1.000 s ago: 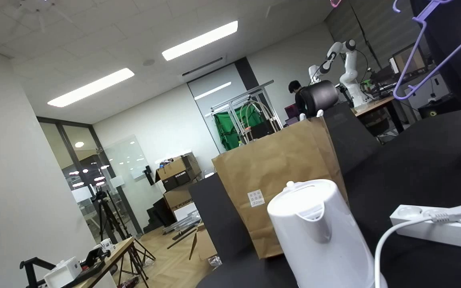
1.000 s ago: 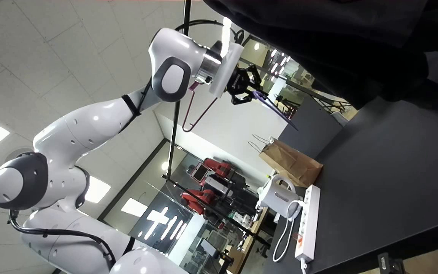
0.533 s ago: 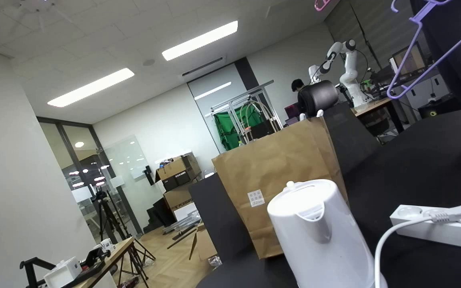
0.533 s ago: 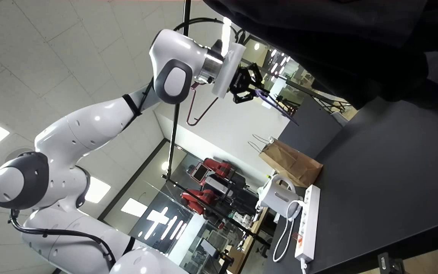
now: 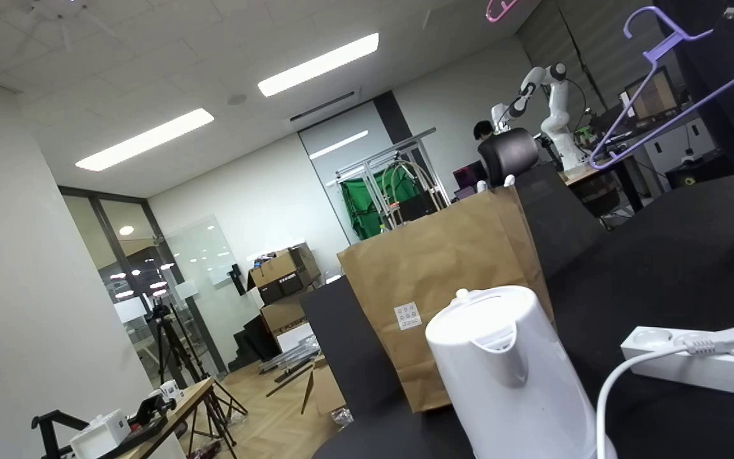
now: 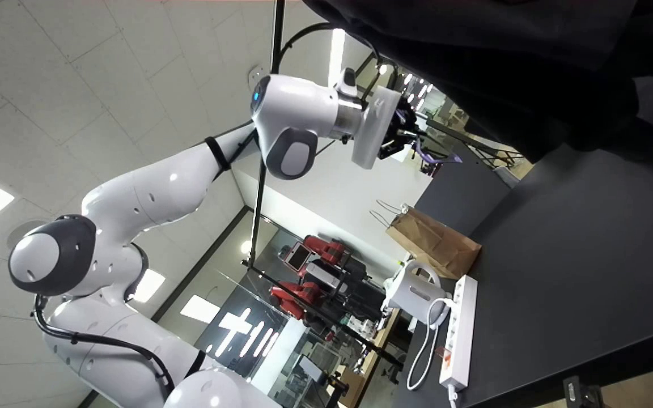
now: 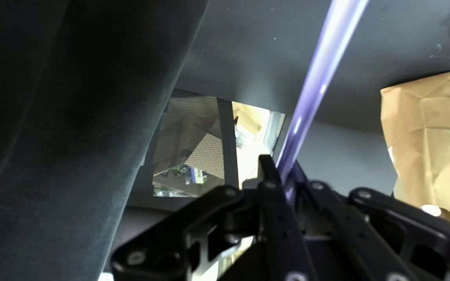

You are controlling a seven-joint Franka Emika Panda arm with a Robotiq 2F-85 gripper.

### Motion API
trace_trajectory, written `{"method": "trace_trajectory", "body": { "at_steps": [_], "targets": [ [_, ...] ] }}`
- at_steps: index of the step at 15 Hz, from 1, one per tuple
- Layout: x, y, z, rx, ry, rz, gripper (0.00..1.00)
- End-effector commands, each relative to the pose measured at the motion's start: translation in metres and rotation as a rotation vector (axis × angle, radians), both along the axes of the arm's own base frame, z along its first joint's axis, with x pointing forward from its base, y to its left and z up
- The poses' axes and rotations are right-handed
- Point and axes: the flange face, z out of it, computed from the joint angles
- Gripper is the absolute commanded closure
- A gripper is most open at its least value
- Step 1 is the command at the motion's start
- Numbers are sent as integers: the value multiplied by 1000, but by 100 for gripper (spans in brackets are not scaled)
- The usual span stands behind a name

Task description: Hang the pink hang wire on the hang, then take the blue hang wire on the hang and put it on the table

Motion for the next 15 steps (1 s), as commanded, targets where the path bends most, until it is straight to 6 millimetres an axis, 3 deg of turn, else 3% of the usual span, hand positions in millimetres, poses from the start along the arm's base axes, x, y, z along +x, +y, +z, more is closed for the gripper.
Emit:
{"method": "trace_trajectory", "body": {
  "at_steps": [1,9,10,11,15],
  "targets": [
    [5,9,-31,-17,-61,-65,98],
    [20,39,-121,-84,36,-69,98],
    [13,38,-112,-56,15,-60,98],
    [13,40,-120,-57,34,-55,92],
    [13,39,-122,-57,36,-57,92]
  ]
}}
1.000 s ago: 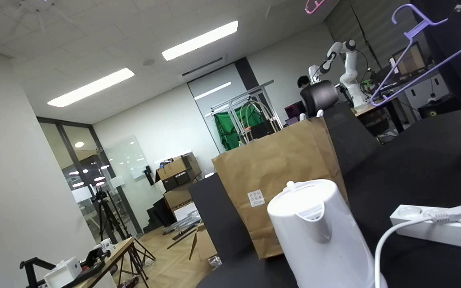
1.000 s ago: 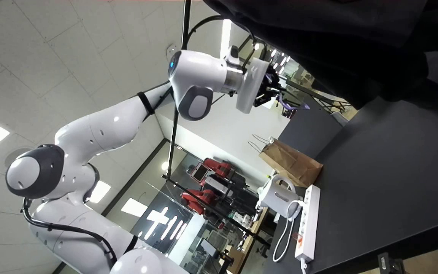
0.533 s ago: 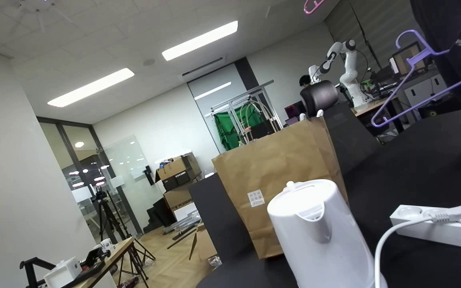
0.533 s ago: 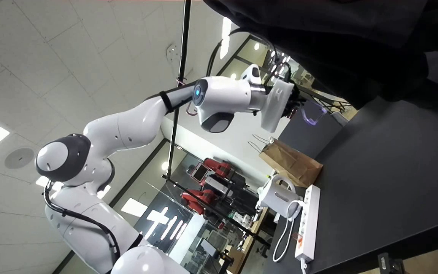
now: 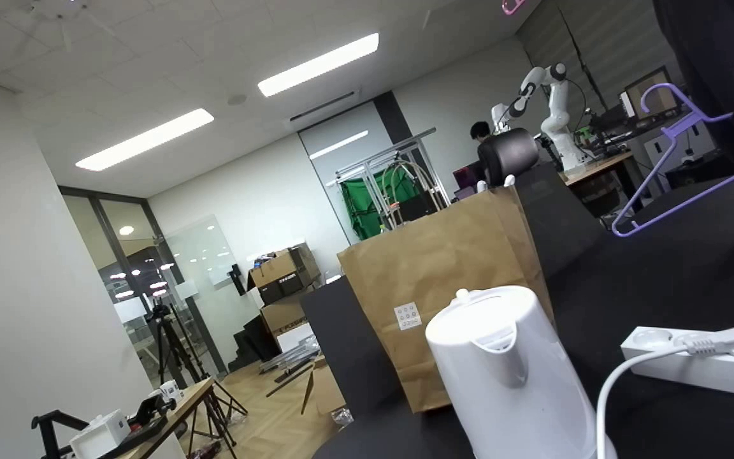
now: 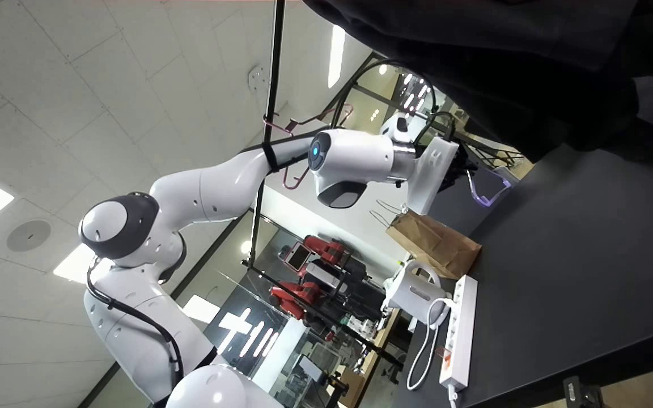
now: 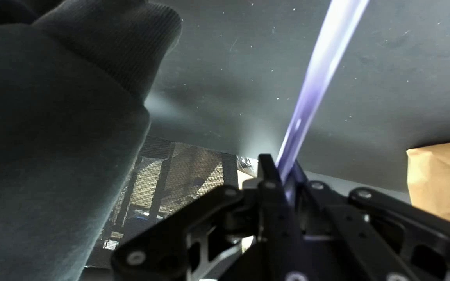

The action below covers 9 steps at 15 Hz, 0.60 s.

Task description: Hang the pink hang wire on the hang, then take the blue hang wire on the hang and put it on the table

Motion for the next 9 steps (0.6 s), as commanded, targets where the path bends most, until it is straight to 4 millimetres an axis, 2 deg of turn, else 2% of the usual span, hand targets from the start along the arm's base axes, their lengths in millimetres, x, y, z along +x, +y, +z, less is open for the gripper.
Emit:
{"method": "trace_trajectory", "body": {
  "at_steps": [1,6,7,9],
  "targets": [
    [0,0,1,0,-1,0,92],
    [0,0,1,0,-1,0,92],
    [0,0,1,0,-1,0,98],
    [-1,-1,2,-1,-39,-29,98]
  ]
}}
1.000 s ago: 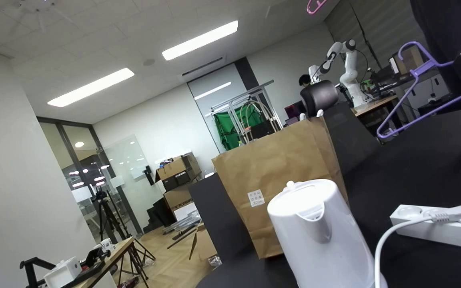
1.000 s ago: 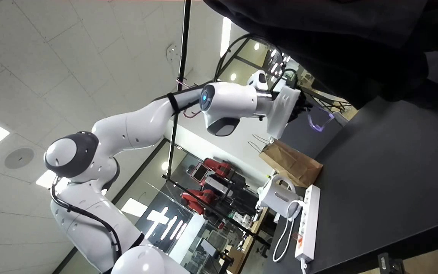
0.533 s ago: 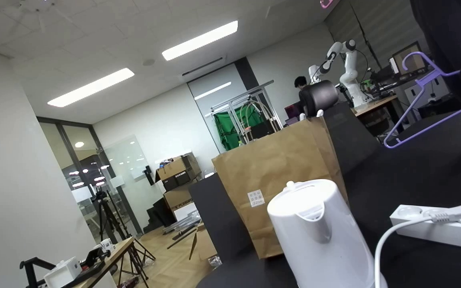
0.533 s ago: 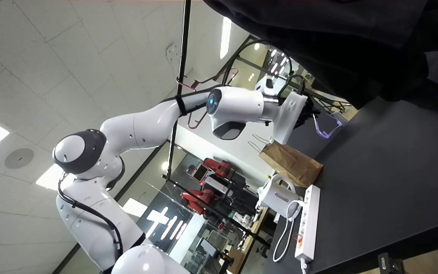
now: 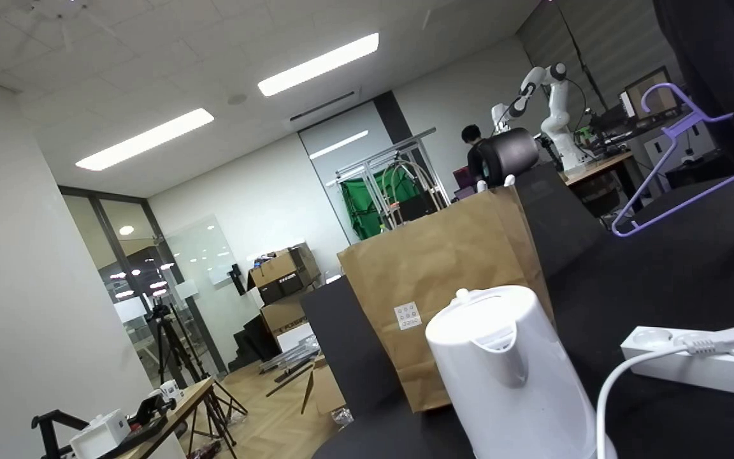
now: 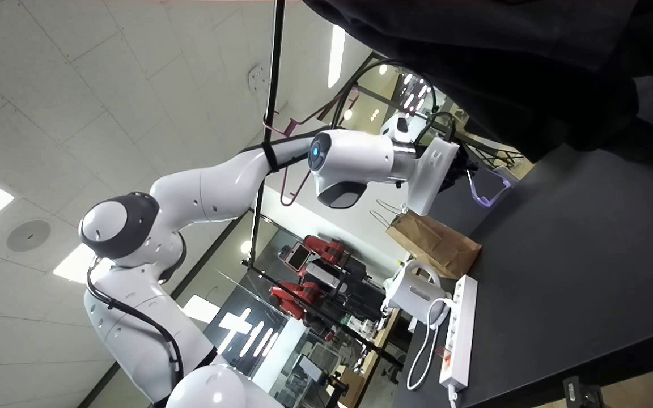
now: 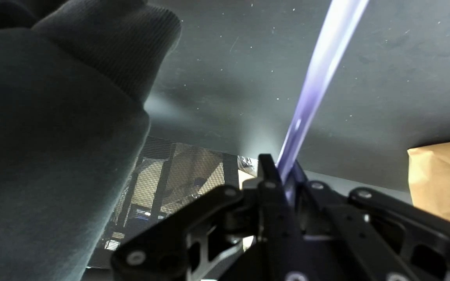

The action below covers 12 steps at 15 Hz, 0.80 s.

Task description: Hang the pink hang wire on the hang, then take the blue hang wire on the hang and put it on the table

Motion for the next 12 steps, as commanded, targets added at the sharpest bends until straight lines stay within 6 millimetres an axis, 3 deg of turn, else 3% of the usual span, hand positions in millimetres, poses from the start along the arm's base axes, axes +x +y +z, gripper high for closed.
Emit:
{"method": "trace_trajectory", "body": {
  "at_steps": [1,7,11,12],
  "targets": [
    [-2,-1,2,5,-62,-40,98],
    [-10,6,-15,37,-209,-136,98],
    [-11,13,-43,14,-230,-134,98],
    [-3,4,-37,17,-222,-131,98]
  ]
}}
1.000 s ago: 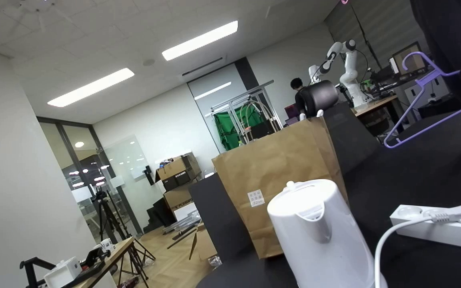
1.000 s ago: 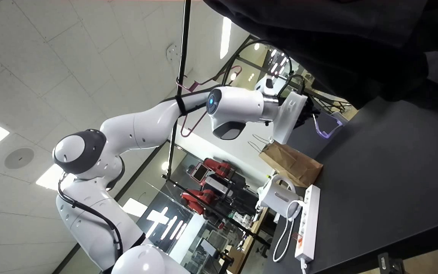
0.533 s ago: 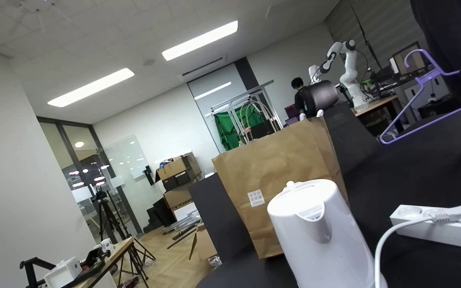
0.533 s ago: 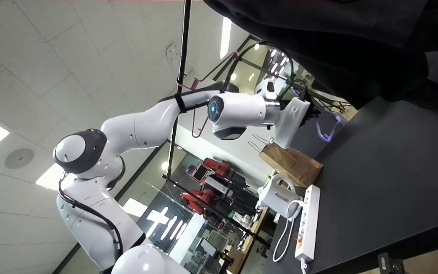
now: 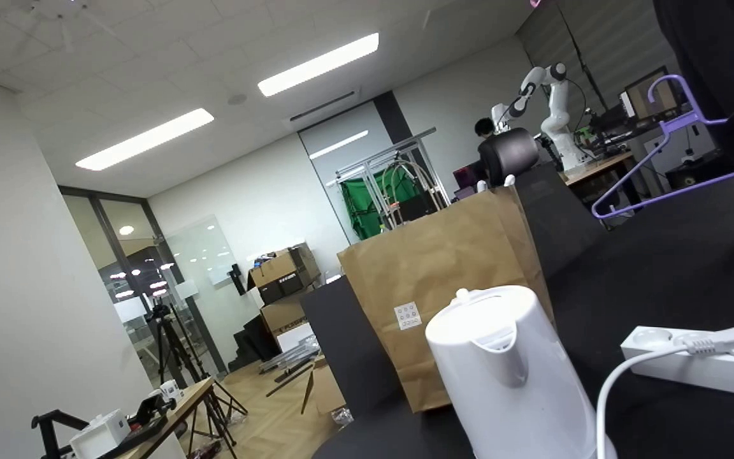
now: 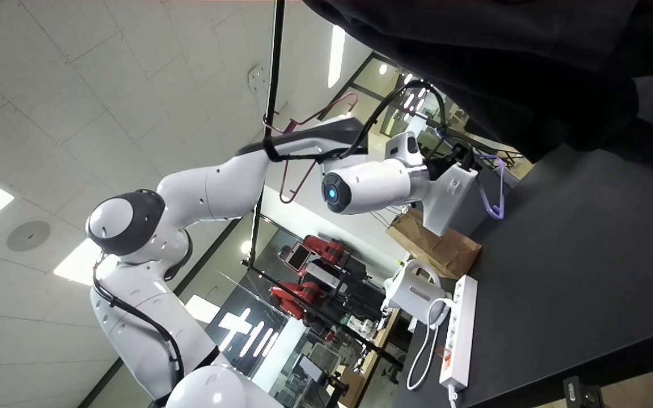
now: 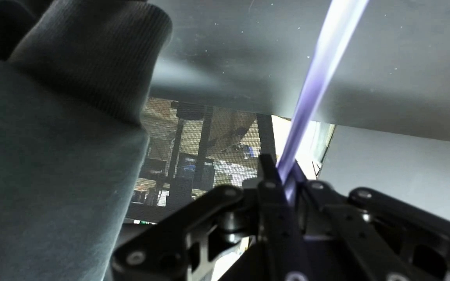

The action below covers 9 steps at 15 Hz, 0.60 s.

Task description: Hang the pink hang wire on the hang, then take the blue hang wire on the hang and put it on the table

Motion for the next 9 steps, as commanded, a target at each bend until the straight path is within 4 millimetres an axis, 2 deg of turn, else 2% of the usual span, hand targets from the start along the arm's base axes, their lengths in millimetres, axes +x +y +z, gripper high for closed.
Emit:
{"method": "trace_trajectory", "body": {
  "at_steps": [1,6,8,9],
  "targets": [
    [13,-11,-9,-18,-5,1,98],
    [25,-19,-23,-59,-3,20,98],
    [25,-13,-37,-81,35,32,98],
    [18,-6,-49,-80,77,47,98]
  ]
}}
